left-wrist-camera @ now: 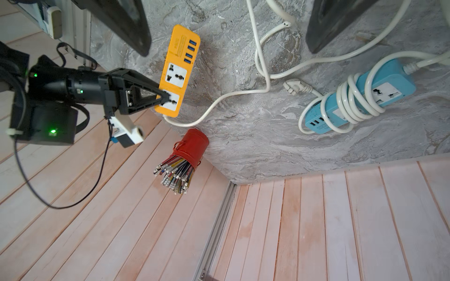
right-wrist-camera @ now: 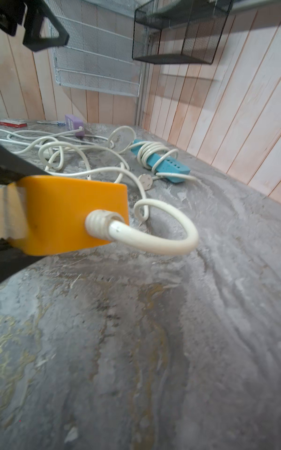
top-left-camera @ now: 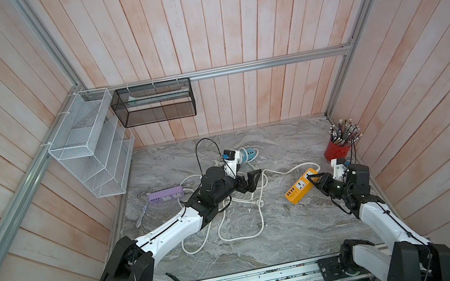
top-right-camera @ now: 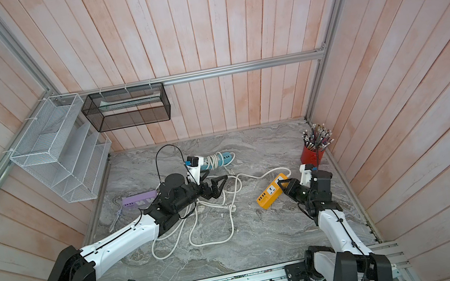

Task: Unwrap the cord wrapped around the power strip
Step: Unwrap the power cord from the power strip, then place the power strip at the center of the board.

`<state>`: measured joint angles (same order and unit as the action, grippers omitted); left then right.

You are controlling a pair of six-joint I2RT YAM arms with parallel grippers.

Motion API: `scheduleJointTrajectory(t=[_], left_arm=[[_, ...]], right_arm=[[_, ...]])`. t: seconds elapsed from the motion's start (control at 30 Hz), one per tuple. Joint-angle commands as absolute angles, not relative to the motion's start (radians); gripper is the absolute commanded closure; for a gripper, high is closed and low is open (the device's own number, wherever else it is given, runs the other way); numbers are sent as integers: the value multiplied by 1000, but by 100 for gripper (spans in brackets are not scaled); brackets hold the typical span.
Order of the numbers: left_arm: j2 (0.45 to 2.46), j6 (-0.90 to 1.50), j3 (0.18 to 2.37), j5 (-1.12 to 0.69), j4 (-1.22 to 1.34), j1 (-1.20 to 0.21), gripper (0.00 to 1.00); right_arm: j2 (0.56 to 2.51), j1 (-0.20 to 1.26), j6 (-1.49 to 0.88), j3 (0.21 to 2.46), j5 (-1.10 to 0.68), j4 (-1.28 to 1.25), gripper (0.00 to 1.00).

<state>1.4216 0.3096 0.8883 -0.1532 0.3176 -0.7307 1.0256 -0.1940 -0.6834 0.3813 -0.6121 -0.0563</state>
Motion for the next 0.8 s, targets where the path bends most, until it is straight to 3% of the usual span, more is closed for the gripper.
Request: scheduleJointTrajectory(t=[0.0, 0.43, 0.5, 0.67, 0.77], left_arm=[[1371, 307, 863, -112, 291, -705, 0], [1290, 329, 830, -123, 273, -602, 0], [1284, 342, 818, -129, 278, -589, 0], [1246, 363, 795, -137, 273, -546, 0], [1231, 372, 796, -145, 254, -514, 0]], right_arm=[[1058, -173, -670, 362, -581, -89, 100], [1218, -80, -717, 307, -511, -230, 100], [1235, -80, -728, 293, -508, -251, 87], [1221, -80, -738, 278, -476, -244, 43], [1192, -80, -736, 286, -445, -202, 25]])
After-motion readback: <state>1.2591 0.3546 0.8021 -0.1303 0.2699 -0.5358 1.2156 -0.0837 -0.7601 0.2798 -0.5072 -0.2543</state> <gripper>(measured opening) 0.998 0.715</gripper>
